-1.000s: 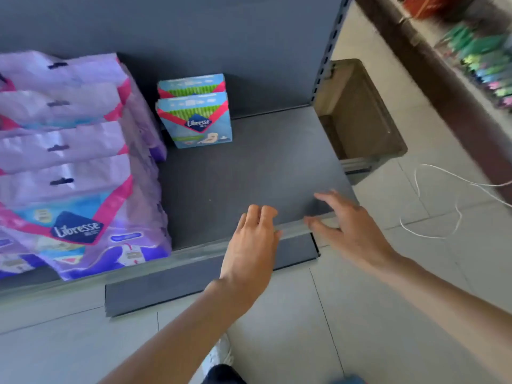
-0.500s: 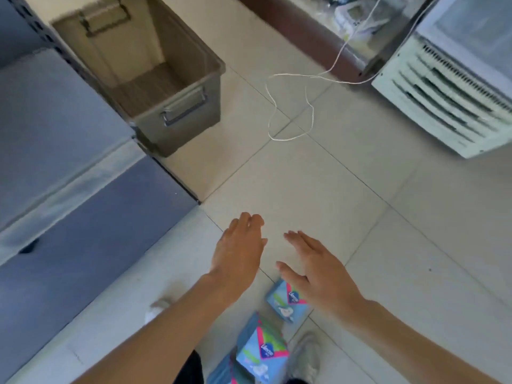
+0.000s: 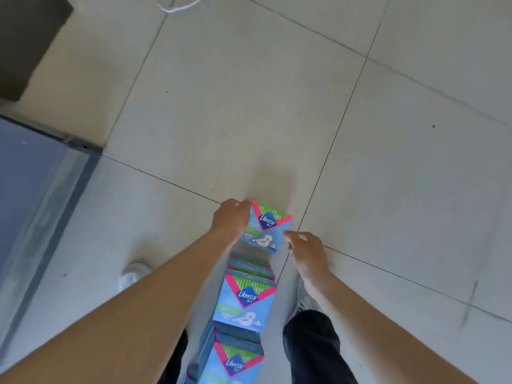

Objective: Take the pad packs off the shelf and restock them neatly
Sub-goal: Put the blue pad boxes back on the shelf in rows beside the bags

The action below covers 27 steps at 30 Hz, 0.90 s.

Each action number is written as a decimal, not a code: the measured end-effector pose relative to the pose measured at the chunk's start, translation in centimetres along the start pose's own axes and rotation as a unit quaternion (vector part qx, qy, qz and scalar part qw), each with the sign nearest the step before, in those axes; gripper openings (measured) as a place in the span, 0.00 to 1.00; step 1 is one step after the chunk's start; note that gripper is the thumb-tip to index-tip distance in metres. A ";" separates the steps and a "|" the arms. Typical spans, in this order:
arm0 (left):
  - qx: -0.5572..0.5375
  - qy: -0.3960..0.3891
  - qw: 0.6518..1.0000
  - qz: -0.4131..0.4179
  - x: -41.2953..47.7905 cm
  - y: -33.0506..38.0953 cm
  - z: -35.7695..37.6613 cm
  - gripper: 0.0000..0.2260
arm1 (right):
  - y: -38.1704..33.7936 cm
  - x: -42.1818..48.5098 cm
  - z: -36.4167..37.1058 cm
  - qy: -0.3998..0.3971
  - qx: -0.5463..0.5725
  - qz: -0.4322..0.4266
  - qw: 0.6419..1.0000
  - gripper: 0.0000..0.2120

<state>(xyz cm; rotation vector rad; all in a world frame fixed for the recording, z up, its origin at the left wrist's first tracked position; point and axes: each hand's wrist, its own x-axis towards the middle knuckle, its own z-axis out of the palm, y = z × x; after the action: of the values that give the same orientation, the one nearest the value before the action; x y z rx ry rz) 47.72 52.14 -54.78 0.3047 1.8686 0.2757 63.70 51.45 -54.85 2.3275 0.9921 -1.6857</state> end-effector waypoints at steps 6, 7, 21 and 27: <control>0.114 0.007 0.993 0.001 7.1 -4.5 4.9 0.35 | 4.0 8.7 3.0 0.027 0.065 0.028 0.997 0.24; 0.125 0.003 0.992 -0.001 7.8 -5.1 5.2 0.35 | 4.4 9.4 3.4 0.029 0.075 0.021 0.997 0.28; 0.031 0.021 0.998 0.041 6.6 -4.9 5.8 0.36 | 2.8 8.9 2.4 -0.045 0.117 -0.069 0.990 0.11; -0.037 0.061 0.994 0.087 -1.3 1.1 -0.1 0.27 | -5.6 0.4 -1.0 -0.059 0.094 -0.126 0.986 0.15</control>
<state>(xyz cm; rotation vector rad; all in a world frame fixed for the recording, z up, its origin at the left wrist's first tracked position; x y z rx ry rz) 48.13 52.75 -53.19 0.4082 1.9499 0.4904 61.47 56.45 -53.19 2.2567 1.1954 -2.0695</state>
